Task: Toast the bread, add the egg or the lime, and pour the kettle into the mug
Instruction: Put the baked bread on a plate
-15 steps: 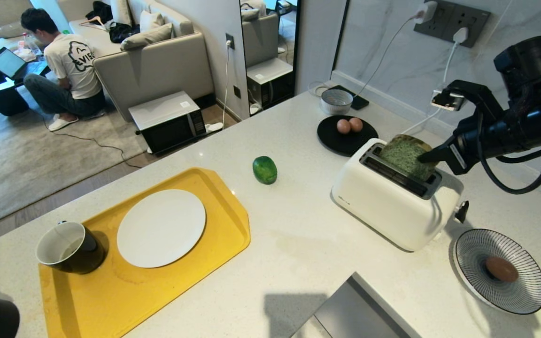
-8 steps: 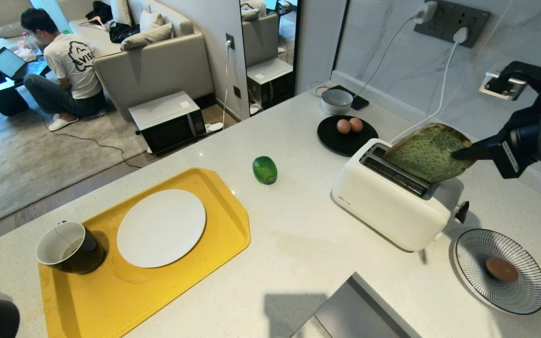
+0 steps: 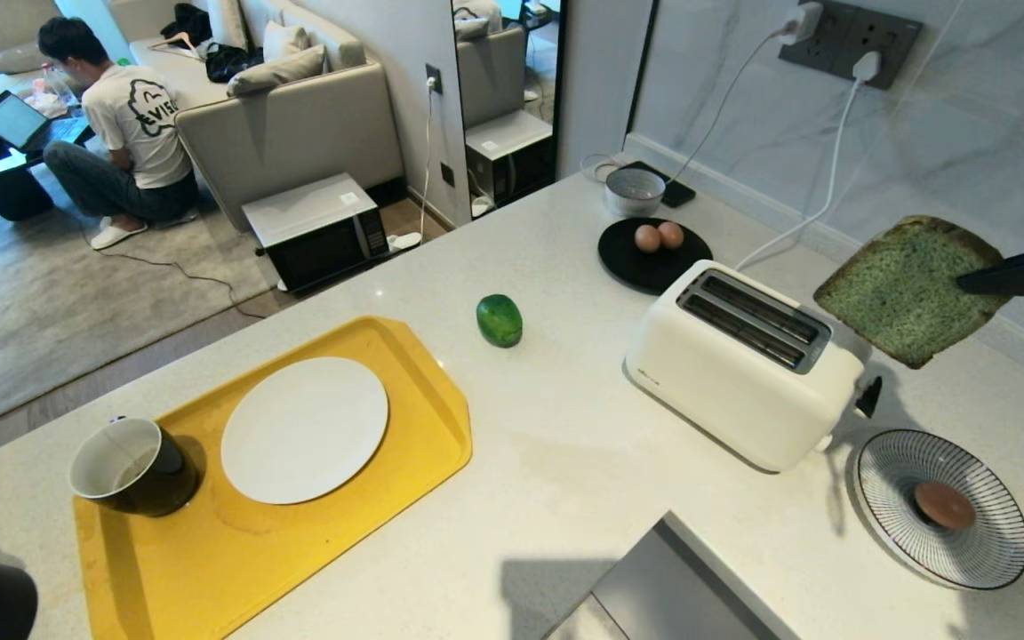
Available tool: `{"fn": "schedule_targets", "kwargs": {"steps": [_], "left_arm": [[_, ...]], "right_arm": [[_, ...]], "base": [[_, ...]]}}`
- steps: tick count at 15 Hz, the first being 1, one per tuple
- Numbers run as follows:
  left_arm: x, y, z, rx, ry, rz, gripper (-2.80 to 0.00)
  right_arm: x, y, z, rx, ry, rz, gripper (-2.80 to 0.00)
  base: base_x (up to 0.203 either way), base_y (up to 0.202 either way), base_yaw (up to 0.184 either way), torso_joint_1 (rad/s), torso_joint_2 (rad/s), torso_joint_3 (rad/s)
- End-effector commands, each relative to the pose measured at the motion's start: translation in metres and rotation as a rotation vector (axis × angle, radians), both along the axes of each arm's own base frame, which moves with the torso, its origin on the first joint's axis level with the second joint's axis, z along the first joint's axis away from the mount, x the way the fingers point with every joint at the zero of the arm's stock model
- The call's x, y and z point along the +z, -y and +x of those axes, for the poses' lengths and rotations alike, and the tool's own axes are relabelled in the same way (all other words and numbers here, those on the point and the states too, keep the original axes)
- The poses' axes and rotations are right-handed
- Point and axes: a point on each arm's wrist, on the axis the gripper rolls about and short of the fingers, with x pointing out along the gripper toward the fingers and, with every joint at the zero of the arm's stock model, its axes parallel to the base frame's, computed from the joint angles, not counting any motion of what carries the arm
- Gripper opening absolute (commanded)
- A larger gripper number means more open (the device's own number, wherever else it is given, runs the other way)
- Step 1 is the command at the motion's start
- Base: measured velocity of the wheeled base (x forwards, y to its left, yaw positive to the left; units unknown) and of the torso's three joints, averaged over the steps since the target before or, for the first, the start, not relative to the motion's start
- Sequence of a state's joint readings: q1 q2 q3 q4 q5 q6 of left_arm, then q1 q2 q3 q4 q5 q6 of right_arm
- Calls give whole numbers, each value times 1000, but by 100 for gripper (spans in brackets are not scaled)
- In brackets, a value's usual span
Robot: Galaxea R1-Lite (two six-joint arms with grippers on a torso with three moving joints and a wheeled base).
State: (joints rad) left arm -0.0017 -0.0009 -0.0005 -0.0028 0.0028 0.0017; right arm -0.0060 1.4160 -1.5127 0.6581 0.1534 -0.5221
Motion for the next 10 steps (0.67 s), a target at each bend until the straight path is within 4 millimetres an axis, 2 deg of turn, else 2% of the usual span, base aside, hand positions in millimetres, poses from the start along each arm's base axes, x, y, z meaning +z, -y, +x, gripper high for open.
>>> {"fn": "schedule_targets", "kwargs": {"steps": [1,10], "left_arm": [[0,0,0,0,0,0,-280],[0,0,0,0,0,0,-280]], "right_arm": [[4,1,-8,-2,19,-2,-280],[2,6,-6,-30,11,0,-280]], "base": [[0,0,0,0,0,0],[-1,-8,163,4,3,1]]}}
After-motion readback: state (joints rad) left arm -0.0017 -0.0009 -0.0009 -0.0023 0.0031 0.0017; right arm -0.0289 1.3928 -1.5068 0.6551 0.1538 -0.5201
